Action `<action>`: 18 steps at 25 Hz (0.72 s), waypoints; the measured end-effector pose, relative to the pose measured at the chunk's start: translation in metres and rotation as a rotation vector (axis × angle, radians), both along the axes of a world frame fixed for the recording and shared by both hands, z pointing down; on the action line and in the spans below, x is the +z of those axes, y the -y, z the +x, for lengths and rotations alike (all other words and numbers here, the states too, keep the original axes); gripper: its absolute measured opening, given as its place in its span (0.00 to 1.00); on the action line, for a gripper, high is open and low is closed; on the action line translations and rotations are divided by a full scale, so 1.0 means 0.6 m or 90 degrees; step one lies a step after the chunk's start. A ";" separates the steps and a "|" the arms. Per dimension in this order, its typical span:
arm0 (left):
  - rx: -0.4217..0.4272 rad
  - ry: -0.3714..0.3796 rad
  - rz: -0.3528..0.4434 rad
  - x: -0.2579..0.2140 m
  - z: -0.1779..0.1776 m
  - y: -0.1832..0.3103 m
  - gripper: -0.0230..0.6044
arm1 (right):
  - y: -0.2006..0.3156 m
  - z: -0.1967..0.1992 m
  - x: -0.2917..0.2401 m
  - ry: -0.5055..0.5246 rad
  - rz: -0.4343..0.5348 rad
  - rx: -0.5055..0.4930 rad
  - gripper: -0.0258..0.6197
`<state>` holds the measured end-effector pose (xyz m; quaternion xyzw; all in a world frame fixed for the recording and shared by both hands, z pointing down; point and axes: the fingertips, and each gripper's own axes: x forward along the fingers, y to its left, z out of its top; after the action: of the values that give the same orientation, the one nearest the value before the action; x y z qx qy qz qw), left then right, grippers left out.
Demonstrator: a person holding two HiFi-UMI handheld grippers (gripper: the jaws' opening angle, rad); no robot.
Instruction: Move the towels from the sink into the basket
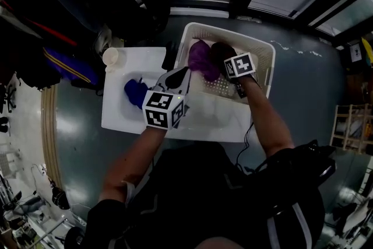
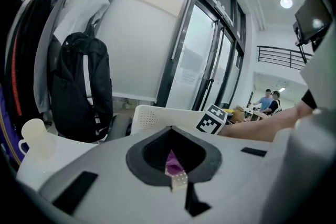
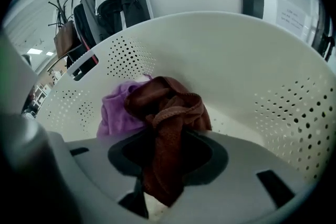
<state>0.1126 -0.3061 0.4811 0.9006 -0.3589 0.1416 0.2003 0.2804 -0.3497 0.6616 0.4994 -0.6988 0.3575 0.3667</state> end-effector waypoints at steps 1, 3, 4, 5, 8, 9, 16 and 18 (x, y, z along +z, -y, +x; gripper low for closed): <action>0.003 0.003 0.003 0.000 0.000 -0.002 0.04 | -0.002 0.000 0.006 0.000 -0.005 0.000 0.29; 0.007 0.007 0.006 0.001 -0.001 -0.008 0.04 | -0.009 0.001 0.018 -0.001 -0.014 0.003 0.30; 0.005 0.006 0.003 0.002 -0.003 -0.010 0.04 | -0.011 0.001 0.022 0.000 -0.015 0.005 0.30; 0.003 0.005 0.001 0.003 -0.007 -0.011 0.04 | -0.012 0.001 0.023 0.000 -0.014 0.006 0.31; -0.005 0.006 -0.002 0.003 -0.020 -0.015 0.04 | -0.012 0.000 0.017 0.000 -0.008 0.008 0.36; -0.005 0.006 -0.001 0.001 -0.024 -0.017 0.04 | -0.013 -0.001 0.014 0.000 -0.007 0.007 0.38; -0.002 -0.004 0.029 -0.030 -0.046 -0.041 0.04 | -0.009 0.006 -0.056 -0.013 0.051 0.020 0.42; -0.006 -0.010 0.033 -0.037 -0.056 -0.050 0.04 | -0.005 0.006 -0.089 -0.016 0.081 0.022 0.42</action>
<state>0.0789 -0.2759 0.4589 0.9049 -0.3652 0.1241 0.1801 0.2841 -0.3465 0.6085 0.5379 -0.7068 0.3126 0.3367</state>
